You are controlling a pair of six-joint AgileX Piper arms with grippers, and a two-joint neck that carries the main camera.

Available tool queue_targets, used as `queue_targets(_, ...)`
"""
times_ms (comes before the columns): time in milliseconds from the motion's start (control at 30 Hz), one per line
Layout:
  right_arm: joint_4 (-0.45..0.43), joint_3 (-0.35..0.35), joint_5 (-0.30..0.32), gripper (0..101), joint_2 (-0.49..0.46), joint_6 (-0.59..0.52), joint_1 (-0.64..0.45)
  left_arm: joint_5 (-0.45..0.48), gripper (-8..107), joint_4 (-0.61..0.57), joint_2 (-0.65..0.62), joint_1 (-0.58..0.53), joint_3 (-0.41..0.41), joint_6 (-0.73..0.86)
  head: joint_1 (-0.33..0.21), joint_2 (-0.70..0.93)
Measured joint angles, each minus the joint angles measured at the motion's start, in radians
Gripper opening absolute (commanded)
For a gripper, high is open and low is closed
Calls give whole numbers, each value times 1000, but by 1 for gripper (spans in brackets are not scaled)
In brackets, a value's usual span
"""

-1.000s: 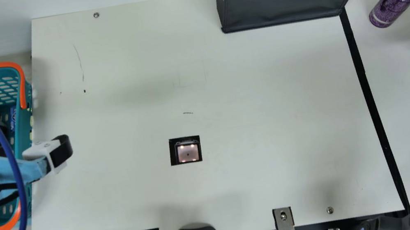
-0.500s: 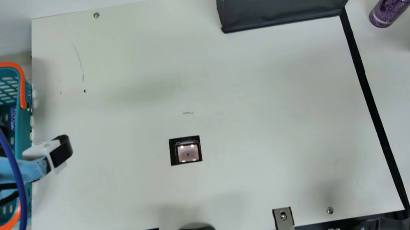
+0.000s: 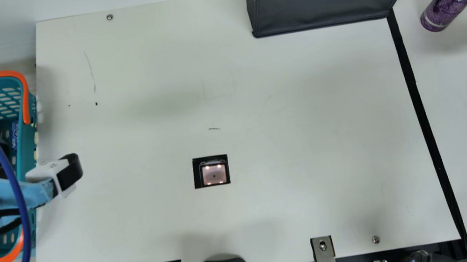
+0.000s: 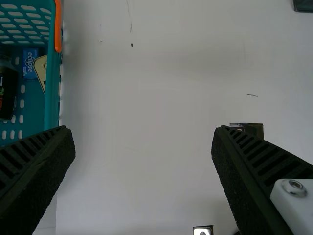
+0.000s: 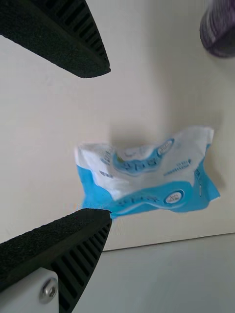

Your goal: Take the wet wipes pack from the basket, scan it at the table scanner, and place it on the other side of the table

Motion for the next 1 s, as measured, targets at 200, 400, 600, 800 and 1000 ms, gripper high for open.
queue_targets(200,-9,131,-5,95,-148,86,39,0,90,0,0,0,0,0,0,0)
queue_targets(400,-34,257,3,95,-302,188,87,0,90,0,0,0,0,0,-2,0)
queue_targets(600,-60,373,34,95,-465,296,146,0,90,0,0,0,0,0,0,0)
queue_targets(800,-85,449,90,95,-623,404,212,0,90,0,0,0,0,0,0,0)
queue_targets(1000,-100,475,130,95,-747,491,274,0,90,0,0,0,0,0,0,0)
